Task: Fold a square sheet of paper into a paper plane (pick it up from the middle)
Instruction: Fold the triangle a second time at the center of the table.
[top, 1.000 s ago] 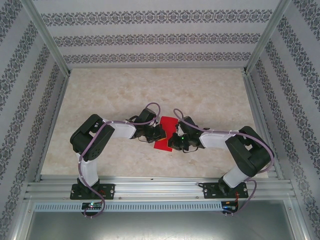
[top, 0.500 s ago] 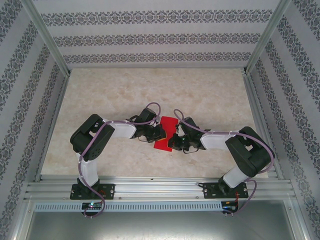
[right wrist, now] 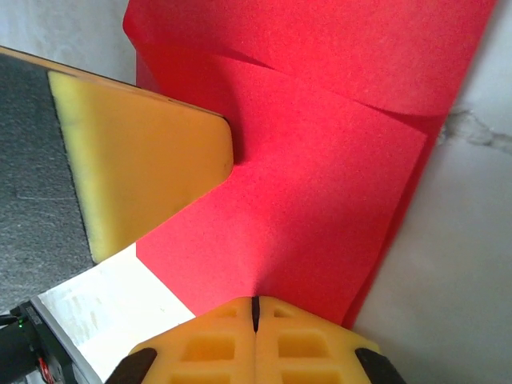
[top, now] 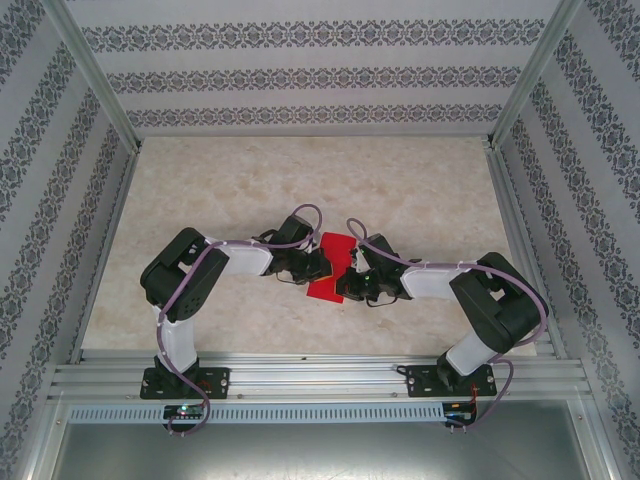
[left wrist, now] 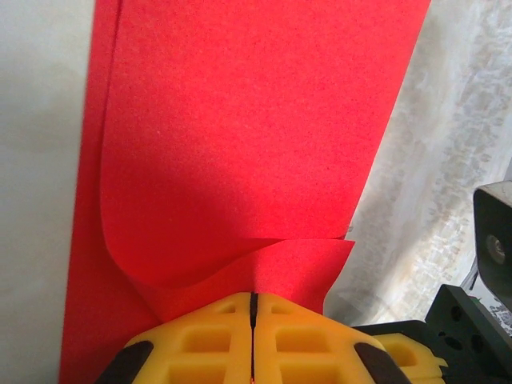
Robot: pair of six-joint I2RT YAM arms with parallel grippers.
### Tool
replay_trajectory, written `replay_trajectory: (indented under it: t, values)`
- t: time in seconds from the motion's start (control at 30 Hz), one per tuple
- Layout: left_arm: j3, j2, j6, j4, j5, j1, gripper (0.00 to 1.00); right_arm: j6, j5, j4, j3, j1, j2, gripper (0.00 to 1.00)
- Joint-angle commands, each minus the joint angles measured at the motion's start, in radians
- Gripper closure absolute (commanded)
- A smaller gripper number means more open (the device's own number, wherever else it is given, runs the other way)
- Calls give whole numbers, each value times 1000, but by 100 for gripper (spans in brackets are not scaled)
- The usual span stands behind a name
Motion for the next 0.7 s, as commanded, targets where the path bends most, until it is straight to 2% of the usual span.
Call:
replay_trajectory:
  t: [0.0,0.43,0.67]
  values:
    - [6,39,46,-107,-66,42,91,-41,71,-162,-34,2,59,100]
    - [40,57,69,-107,-32,122,89,-48,64,-187,-24,4,57,100]
    - [95,67,102,-172,-42,163,88,-51,57,-189,-19,7,60,100]
